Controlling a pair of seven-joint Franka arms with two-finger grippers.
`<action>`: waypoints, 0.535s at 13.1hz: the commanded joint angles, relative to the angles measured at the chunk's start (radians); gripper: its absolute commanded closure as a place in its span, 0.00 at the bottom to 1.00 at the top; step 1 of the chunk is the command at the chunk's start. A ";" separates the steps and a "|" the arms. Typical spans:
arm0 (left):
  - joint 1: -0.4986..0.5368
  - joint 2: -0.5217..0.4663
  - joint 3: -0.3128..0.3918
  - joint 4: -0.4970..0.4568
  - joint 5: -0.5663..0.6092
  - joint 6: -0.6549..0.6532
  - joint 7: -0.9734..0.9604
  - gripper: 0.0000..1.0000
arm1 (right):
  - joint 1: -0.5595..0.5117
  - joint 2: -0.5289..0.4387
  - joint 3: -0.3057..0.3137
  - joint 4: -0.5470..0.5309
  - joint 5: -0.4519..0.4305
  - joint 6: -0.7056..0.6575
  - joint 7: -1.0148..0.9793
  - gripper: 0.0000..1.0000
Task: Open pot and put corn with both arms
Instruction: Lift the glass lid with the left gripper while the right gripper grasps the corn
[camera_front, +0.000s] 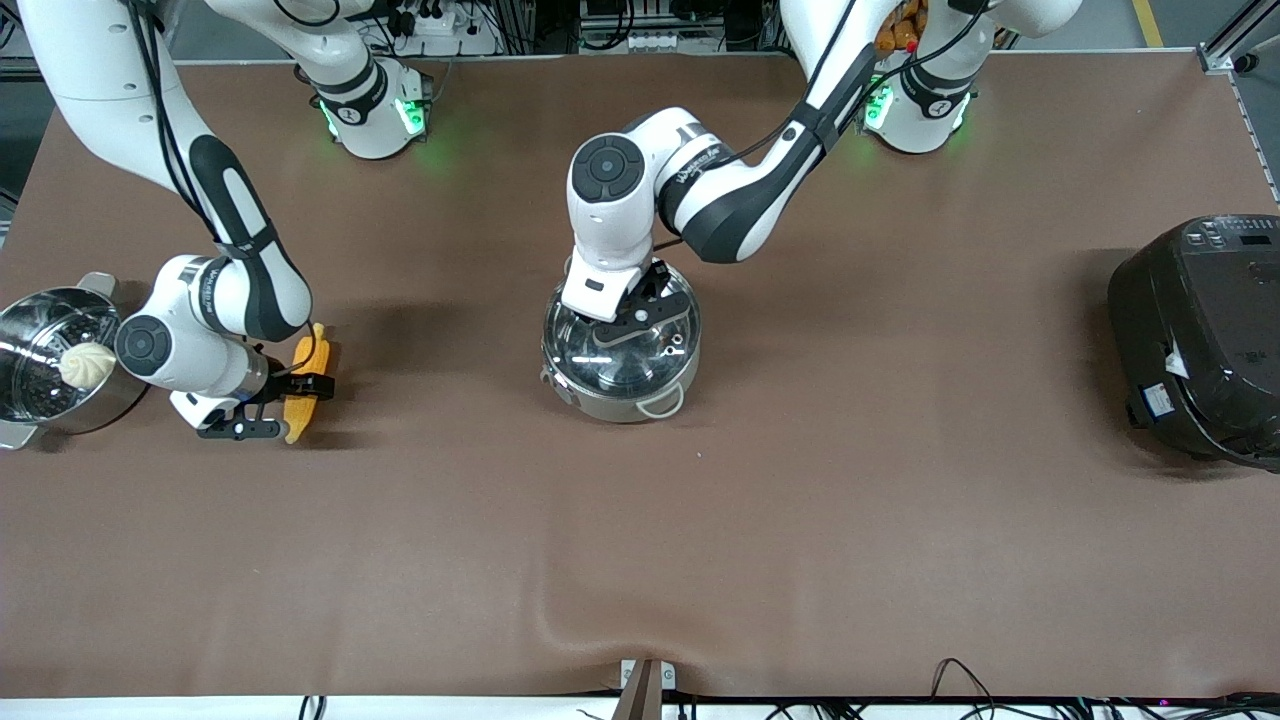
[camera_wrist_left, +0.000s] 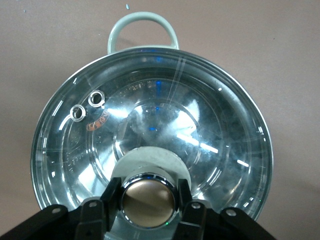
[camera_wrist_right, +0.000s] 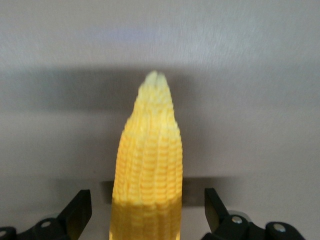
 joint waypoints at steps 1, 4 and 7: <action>-0.001 0.001 0.006 0.018 0.021 -0.019 -0.008 1.00 | -0.025 -0.022 0.015 -0.013 0.030 -0.053 -0.009 0.02; -0.003 -0.034 0.004 0.015 0.017 -0.027 -0.014 1.00 | -0.022 -0.028 0.022 -0.007 0.052 -0.080 -0.009 0.44; 0.008 -0.117 0.001 0.012 0.012 -0.077 -0.010 1.00 | -0.022 -0.041 0.024 -0.001 0.050 -0.085 -0.009 0.76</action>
